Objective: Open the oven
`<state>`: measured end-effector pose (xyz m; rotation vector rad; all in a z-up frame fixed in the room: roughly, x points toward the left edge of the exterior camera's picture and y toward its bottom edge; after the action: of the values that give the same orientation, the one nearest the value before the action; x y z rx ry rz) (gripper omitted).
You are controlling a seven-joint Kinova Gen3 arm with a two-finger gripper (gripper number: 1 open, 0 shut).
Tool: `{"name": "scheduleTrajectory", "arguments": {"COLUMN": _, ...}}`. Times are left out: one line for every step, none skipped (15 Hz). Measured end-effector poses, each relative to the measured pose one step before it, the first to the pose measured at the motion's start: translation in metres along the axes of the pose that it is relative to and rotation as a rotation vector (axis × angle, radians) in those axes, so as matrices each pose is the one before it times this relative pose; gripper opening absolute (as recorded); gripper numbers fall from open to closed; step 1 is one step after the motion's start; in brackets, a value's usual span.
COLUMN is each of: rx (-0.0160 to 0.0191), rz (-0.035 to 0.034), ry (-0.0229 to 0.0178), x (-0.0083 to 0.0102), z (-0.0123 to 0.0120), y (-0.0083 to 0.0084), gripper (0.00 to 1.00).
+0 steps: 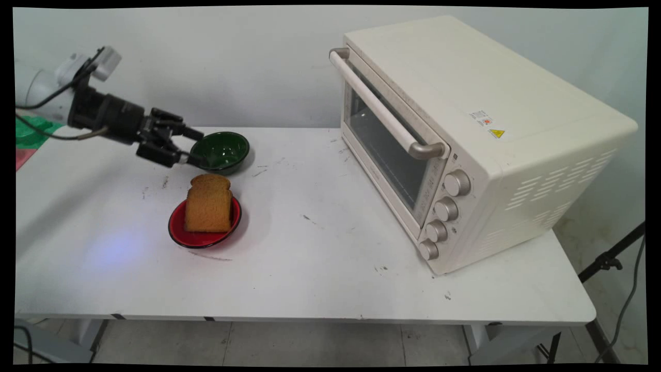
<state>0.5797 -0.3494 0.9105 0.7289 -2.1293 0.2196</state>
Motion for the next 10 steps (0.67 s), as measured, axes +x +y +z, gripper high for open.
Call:
{"name": "scheduleTrajectory", "arguments": {"rx": 0.00343, "rz": -0.00236, "ry": 0.00297, "x": 0.00749, "z": 0.00189, "y": 0.002, "gripper": 1.0}}
{"name": "scheduleTrajectory", "arguments": {"rx": 0.00611, "rz": -0.00311, "ry": 0.00542, "x": 0.01197, "z": 0.00304, "y": 0.00296, "gripper": 1.0}}
{"name": "scheduleTrajectory", "arguments": {"rx": 0.00771, "rz": -0.00435, "ry": 0.0068, "x": 0.01326, "z": 0.00299, "y": 0.00372, "gripper": 1.0}}
{"name": "scheduleTrajectory", "arguments": {"rx": 0.00681, "rz": -0.00177, "ry": 0.00681, "x": 0.01398, "z": 0.00383, "y": 0.00379, "gripper": 1.0}}
{"name": "scheduleTrajectory", "arguments": {"rx": 0.00501, "rz": 0.00017, "ry": 0.00613, "x": 0.01234, "z": 0.0039, "y": 0.00302, "gripper": 1.0}}
{"name": "scheduleTrajectory", "arguments": {"rx": 0.00603, "rz": -0.00023, "ry": 0.00693, "x": 0.01316, "z": 0.00395, "y": 0.00357, "gripper": 1.0}}
{"name": "scheduleTrajectory", "arguments": {"rx": 0.00605, "rz": -0.00005, "ry": 0.00656, "x": 0.01342, "z": 0.00443, "y": 0.00368, "gripper": 1.0}}
{"name": "scheduleTrajectory", "arguments": {"rx": 0.00552, "rz": 0.00037, "ry": 0.00508, "x": 0.0109, "z": 0.00372, "y": 0.00299, "gripper": 1.0}}
{"name": "scheduleTrajectory", "arguments": {"rx": 0.00356, "rz": 0.00039, "ry": 0.00317, "x": 0.00723, "z": 0.00263, "y": 0.00194, "gripper": 1.0}}
{"name": "scheduleTrajectory", "arguments": {"rx": 0.00439, "rz": 0.00069, "ry": 0.00356, "x": 0.00898, "z": 0.00354, "y": 0.00226, "gripper": 1.0}}
